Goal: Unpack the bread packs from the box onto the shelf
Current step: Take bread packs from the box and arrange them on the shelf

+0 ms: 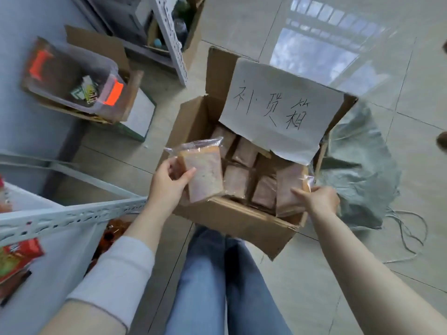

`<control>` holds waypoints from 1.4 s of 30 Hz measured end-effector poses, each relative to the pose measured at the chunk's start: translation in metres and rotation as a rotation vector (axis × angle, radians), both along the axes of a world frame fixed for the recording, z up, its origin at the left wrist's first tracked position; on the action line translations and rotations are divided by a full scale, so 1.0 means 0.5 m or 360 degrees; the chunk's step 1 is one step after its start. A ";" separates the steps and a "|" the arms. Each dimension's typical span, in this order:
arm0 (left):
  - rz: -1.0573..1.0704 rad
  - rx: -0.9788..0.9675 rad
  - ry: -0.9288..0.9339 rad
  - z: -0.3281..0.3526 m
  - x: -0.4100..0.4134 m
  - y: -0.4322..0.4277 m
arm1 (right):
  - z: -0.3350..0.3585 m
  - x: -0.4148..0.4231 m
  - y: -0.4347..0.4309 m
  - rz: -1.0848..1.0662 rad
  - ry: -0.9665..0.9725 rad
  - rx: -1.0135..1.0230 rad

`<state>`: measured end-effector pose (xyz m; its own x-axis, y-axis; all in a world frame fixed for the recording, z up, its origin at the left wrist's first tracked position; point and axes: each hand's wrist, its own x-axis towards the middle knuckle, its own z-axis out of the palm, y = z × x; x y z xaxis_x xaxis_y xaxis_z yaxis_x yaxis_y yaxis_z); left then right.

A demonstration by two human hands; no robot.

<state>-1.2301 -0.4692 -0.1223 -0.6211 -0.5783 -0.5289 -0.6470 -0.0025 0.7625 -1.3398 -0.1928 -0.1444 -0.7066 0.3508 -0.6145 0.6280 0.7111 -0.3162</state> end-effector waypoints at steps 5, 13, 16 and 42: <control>0.0272 0.0142 0.0163 0.194 0.155 -0.004 | 0.165 0.154 -0.007 -0.0025 -0.0229 -0.0351; 0.0596 -0.0117 0.0742 0.559 0.481 -0.121 | 0.502 0.420 -0.228 0.0693 -0.0105 -0.0931; 0.0718 -0.0326 0.0958 0.704 0.665 -0.176 | 0.643 0.551 -0.324 0.0979 -0.0002 -0.1139; 0.2137 -0.0856 0.0911 0.855 1.741 -0.776 | 0.839 1.551 -1.287 0.1912 0.0288 -0.1919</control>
